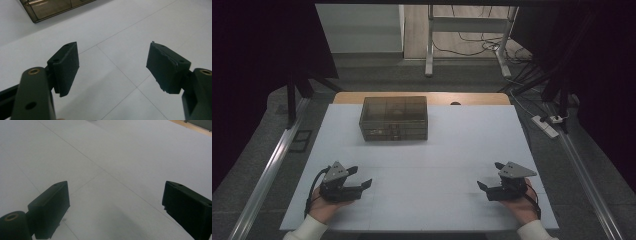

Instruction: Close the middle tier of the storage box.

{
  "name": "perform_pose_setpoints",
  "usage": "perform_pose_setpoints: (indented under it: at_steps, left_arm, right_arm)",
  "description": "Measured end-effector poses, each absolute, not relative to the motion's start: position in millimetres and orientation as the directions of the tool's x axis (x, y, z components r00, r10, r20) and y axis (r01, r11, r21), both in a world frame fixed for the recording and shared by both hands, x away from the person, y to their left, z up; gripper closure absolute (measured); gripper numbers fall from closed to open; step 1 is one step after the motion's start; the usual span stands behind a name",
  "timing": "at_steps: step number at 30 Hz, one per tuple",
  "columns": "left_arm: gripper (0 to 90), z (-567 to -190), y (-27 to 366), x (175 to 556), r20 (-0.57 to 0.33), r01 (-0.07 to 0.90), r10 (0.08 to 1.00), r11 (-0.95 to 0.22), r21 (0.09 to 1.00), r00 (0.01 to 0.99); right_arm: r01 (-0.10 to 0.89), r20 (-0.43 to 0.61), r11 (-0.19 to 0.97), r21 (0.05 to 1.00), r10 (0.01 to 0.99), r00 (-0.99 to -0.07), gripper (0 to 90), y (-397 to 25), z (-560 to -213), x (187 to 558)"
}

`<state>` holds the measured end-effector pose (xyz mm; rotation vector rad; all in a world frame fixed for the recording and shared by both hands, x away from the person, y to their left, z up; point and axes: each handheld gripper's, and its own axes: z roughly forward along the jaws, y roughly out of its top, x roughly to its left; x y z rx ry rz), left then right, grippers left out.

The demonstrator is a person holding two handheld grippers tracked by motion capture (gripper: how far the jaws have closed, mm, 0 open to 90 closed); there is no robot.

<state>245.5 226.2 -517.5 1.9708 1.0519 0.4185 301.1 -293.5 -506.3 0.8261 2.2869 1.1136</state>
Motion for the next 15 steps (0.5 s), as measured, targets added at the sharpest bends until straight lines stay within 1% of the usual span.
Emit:
perform_pose_setpoints:
  at_steps: [15]
  left_arm:
    - [24.1, -518.8, 225.3, 246.7, -0.089, 0.526, 0.799, -0.302, 0.795, 0.594]
  right_arm:
    - [0.305, -0.145, 0.488, 0.818, 0.687, -0.712, 7.3, -294.5, -505.7, 300.0]
